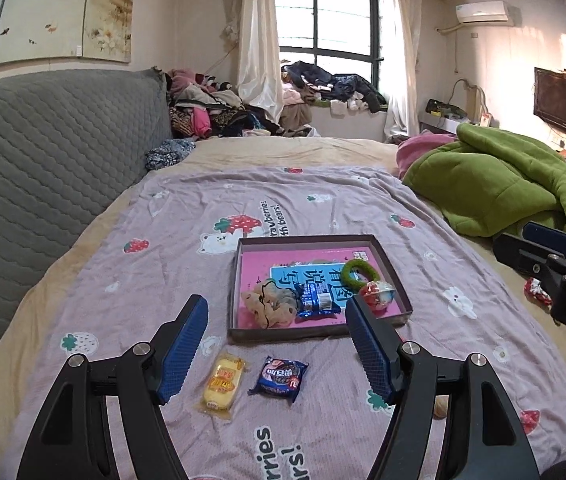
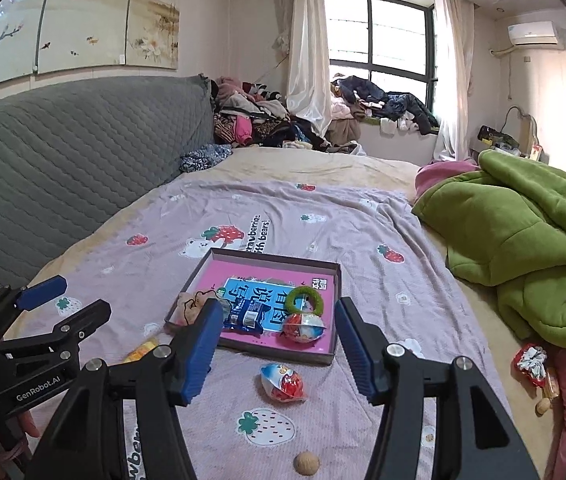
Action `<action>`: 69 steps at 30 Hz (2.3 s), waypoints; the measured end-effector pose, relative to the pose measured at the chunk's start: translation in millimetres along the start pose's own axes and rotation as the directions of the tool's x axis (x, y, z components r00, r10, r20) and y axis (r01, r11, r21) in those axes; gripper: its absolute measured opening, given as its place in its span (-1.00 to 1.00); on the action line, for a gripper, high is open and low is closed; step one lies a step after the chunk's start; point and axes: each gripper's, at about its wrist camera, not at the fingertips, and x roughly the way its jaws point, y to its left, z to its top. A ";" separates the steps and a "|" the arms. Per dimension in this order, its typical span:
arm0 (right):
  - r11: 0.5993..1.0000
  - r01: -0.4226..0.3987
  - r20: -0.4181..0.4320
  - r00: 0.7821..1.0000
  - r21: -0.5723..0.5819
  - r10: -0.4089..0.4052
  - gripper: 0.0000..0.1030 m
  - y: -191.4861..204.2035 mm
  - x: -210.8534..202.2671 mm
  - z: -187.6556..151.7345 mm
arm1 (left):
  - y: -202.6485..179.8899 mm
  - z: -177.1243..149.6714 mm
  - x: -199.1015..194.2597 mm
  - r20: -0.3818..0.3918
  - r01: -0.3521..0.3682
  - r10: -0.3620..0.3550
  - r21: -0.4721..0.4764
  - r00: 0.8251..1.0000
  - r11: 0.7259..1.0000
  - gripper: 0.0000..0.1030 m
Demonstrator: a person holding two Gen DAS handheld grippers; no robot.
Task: Organize objects
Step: 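Withdraw both tools from the tray back toward the remaining snacks, then move the right tool toward the red-and-white egg toy while the left approaches the yellow cake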
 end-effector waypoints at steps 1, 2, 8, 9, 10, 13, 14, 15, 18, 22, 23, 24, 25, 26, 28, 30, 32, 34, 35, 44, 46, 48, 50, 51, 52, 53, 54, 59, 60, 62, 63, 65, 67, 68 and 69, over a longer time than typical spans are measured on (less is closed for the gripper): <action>1.000 -0.002 0.004 1.000 0.002 0.002 0.12 0.1 -2.8 -0.3 | 0.4 -0.3 -2.9 -0.001 0.004 -0.004 0.000 1.000 1.000 0.41; 1.000 -0.004 0.002 1.000 0.003 0.004 0.12 0.2 -5.6 -1.1 | 0.6 -0.7 -5.0 -0.001 0.006 -0.006 0.001 1.000 1.000 0.41; 1.000 -0.002 0.003 1.000 -0.009 0.002 0.13 5.3 -20.6 -5.5 | 4.4 -4.7 -19.1 0.001 0.016 -0.016 -0.012 1.000 1.000 0.42; 1.000 -0.003 0.003 1.000 -0.007 0.003 0.13 5.7 -22.6 -6.5 | 4.7 -5.6 -21.4 0.000 0.017 -0.017 -0.013 1.000 1.000 0.42; 1.000 -0.004 0.005 1.000 -0.005 0.004 0.13 6.1 -24.3 -7.3 | 4.3 -6.9 -23.0 -0.001 0.019 -0.019 -0.013 1.000 1.000 0.42; 1.000 -0.010 0.011 1.000 0.000 0.010 0.13 6.7 -31.1 -8.8 | 5.0 -10.1 -28.8 0.000 0.023 -0.023 -0.019 1.000 1.000 0.42; 1.000 -0.010 0.012 1.000 0.001 0.010 0.13 6.6 -33.0 -9.4 | 4.7 -11.4 -30.7 0.000 0.027 -0.027 -0.021 1.000 0.999 0.41; 1.000 -0.011 0.011 1.000 0.001 0.011 0.13 6.8 -35.4 -10.4 | 5.0 -12.4 -31.6 -0.002 0.026 -0.026 -0.021 1.000 0.999 0.41; 1.000 -0.009 0.012 1.000 0.005 0.009 0.13 6.5 -40.3 -12.8 | 6.8 -14.7 -34.6 -0.005 0.027 -0.027 -0.029 1.000 0.999 0.42; 1.000 -0.010 0.011 1.000 0.015 0.010 0.13 4.3 -44.4 -16.4 | 8.0 -18.6 -36.8 -0.010 0.026 -0.026 -0.030 1.000 0.999 0.42; 1.000 -0.013 0.010 1.000 0.017 0.013 0.13 3.8 -45.4 -18.1 | 7.8 -19.2 -37.1 -0.010 0.025 -0.025 -0.027 1.000 0.999 0.42; 1.000 -0.013 0.009 1.000 0.018 0.013 0.13 3.9 -45.3 -19.1 | 6.7 -20.3 -37.3 -0.010 0.024 -0.024 -0.023 1.000 0.999 0.42; 1.000 -0.012 0.007 1.000 0.019 0.012 0.13 3.5 -45.7 -20.3 | 6.0 -21.4 -37.4 -0.011 0.024 -0.024 -0.020 1.000 1.000 0.42; 1.000 -0.012 0.005 1.000 0.019 0.012 0.13 3.2 -46.1 -21.5 | 5.3 -22.5 -37.1 -0.013 0.024 -0.024 -0.016 1.000 1.000 0.42; 1.000 -0.010 0.003 1.000 0.022 0.010 0.13 1.9 -47.1 -24.3 | 4.4 -25.3 -36.9 -0.019 0.022 -0.022 -0.010 1.000 1.000 0.42; 1.000 -0.012 -0.003 1.000 0.027 0.012 0.13 1.6 -47.5 -27.3 | 3.5 -27.2 -36.5 -0.024 0.022 -0.023 -0.006 0.999 1.000 0.42; 1.000 -0.010 -0.007 1.000 0.030 0.010 0.13 0.5 -47.7 -30.2 | 3.2 -28.7 -37.3 -0.026 0.024 -0.024 -0.004 0.999 1.000 0.42; 1.000 -0.007 -0.011 1.000 0.029 0.007 0.13 -0.1 -48.6 -33.3 | 3.3 -29.8 -37.1 -0.026 0.024 -0.024 -0.001 0.999 1.000 0.42; 1.000 -0.007 -0.012 1.000 0.030 0.007 0.13 -0.4 -49.2 -34.7 | 3.2 -30.4 -37.8 -0.025 0.022 -0.022 -0.001 0.999 1.000 0.42; 0.999 -0.014 -0.029 0.999 0.038 0.015 0.13 1.3 -47.7 -47.1 | 2.5 -41.8 -37.1 -0.041 0.016 -0.016 0.004 0.999 1.000 0.42; 0.999 -0.018 -0.036 0.999 0.040 0.019 0.13 1.9 -45.7 -50.4 | 1.3 -45.4 -35.2 -0.049 0.016 -0.016 0.007 0.999 1.000 0.42; 0.999 -0.018 -0.044 0.999 0.039 0.020 0.13 2.2 -43.3 -53.6 | 0.0 -48.5 -32.4 -0.058 0.017 -0.016 0.013 0.998 1.000 0.42; 0.999 -0.022 -0.050 0.998 0.038 0.024 0.13 2.9 -41.4 -55.9 | -0.8 -50.8 -29.9 -0.062 0.016 -0.015 0.017 0.998 1.000 0.42; 0.999 -0.021 -0.053 0.998 0.038 0.023 0.13 3.3 -40.4 -56.8 | -1.3 -51.8 -28.8 -0.064 0.018 -0.016 0.019 0.998 1.000 0.42; 0.999 -0.022 -0.055 0.998 0.037 0.024 0.14 3.2 -39.5 -58.1 | -2.0 -52.6 -27.5 -0.066 0.019 -0.018 0.021 0.998 1.000 0.42; 0.999 -0.023 -0.058 0.998 0.036 0.025 0.14 3.5 -38.7 -59.2 | -2.9 -53.5 -26.5 -0.068 0.020 -0.018 0.023 0.998 1.000 0.42; 0.999 -0.022 -0.059 0.998 0.035 0.024 0.14 3.1 -37.7 -60.2 | -4.2 -54.5 -25.0 -0.070 0.021 -0.019 0.028 0.997 0.999 0.42; 0.999 -0.020 -0.072 0.997 0.034 0.022 0.14 2.9 -33.2 -67.7 | -6.0 -60.5 -18.6 -0.081 0.027 -0.024 0.033 0.996 0.999 0.42; 0.999 -0.018 -0.075 0.997 0.034 0.021 0.14 2.6 -32.0 -69.9 | -5.8 -61.1 -17.0 -0.085 0.028 -0.025 0.035 0.996 0.999 0.42; 0.999 -0.016 -0.079 0.997 0.034 0.019 0.14 3.1 -29.6 -73.2 | -5.1 -63.6 -13.3 -0.095 0.028 -0.024 0.037 0.995 0.999 0.42; 0.999 -0.017 -0.082 0.996 0.034 0.020 0.14 3.2 -28.6 -74.6 | -5.1 -65.1 -11.3 -0.099 0.030 -0.026 0.037 0.995 0.999 0.42; 0.999 -0.019 -0.092 0.996 0.036 0.022 0.14 3.0 -25.9 -79.0 | -4.5 -67.3 -7.6 -0.108 0.035 -0.031 0.034 0.994 0.999 0.42; 0.999 -0.018 -0.097 0.995 0.037 0.022 0.13 2.9 -23.8 -82.4 | -3.9 -69.6 -4.8 -0.112 0.038 -0.034 0.034 0.993 0.999 0.42; 0.999 -0.019 -0.100 0.995 0.038 0.022 0.14 3.0 -22.9 -84.0 | -3.7 -71.0 -3.2 -0.115 0.037 -0.033 0.034 0.993 0.999 0.42; 0.999 -0.019 -0.103 0.994 0.039 0.023 0.13 2.4 -21.7 -85.5 | -3.2 -72.5 -2.0 -0.117 0.039 -0.035 0.033 0.993 0.999 0.42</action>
